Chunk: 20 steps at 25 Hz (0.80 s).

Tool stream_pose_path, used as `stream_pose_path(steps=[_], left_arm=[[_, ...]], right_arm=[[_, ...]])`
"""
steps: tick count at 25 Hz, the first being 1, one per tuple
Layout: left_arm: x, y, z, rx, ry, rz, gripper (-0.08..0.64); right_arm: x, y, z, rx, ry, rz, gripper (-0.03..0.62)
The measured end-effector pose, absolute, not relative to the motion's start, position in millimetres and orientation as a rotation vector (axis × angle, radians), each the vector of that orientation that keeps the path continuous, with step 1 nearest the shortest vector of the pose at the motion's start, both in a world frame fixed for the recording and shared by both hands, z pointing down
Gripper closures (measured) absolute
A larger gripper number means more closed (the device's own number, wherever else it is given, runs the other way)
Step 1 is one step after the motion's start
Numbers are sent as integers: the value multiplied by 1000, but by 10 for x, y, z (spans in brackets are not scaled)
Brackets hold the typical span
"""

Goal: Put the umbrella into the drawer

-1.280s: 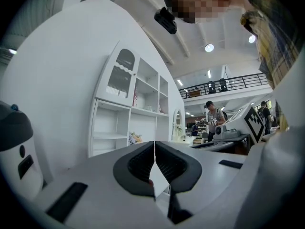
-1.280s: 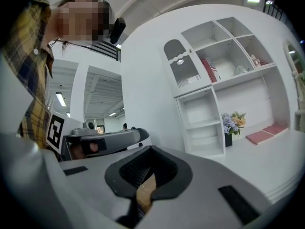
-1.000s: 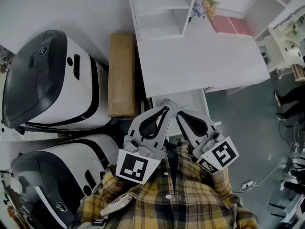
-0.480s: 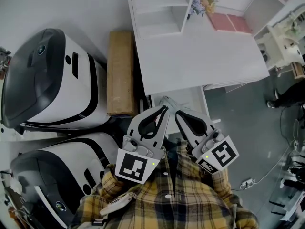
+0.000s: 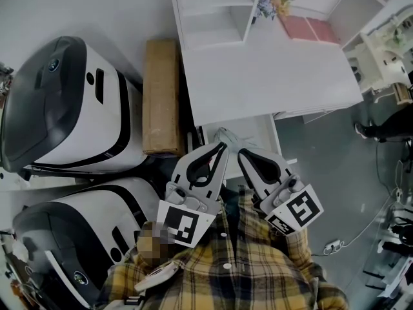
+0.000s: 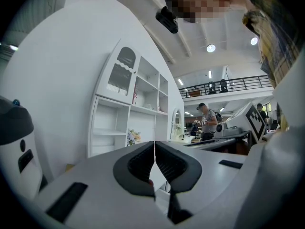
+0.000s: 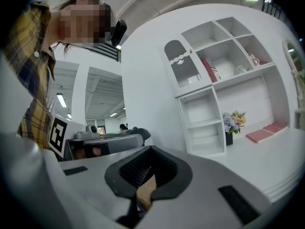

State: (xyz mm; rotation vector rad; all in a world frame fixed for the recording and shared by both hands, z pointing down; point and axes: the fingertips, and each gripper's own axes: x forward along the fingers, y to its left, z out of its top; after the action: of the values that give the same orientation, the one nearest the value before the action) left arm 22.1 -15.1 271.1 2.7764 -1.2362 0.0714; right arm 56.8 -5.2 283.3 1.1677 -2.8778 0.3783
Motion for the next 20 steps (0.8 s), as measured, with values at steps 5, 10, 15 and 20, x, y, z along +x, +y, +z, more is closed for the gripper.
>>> stream_pose_path(steps=[5,10,15,20], left_arm=[[206,-132,2745,2761,-1232,72,534],[181,-131,2755,2752,-1235,77,534],[121,-176,2750,2746,-1257,79,534],[118,-180,2755,2755,-1253,90,534]], right_arm=[[553,-29,2863,1165,-2876,390,575],[496,-6,2892,1136,-2878,402,575],[474,-7,2928,1130,-2874,413,575],[462,-4,2951,1119,-2874,419,575]])
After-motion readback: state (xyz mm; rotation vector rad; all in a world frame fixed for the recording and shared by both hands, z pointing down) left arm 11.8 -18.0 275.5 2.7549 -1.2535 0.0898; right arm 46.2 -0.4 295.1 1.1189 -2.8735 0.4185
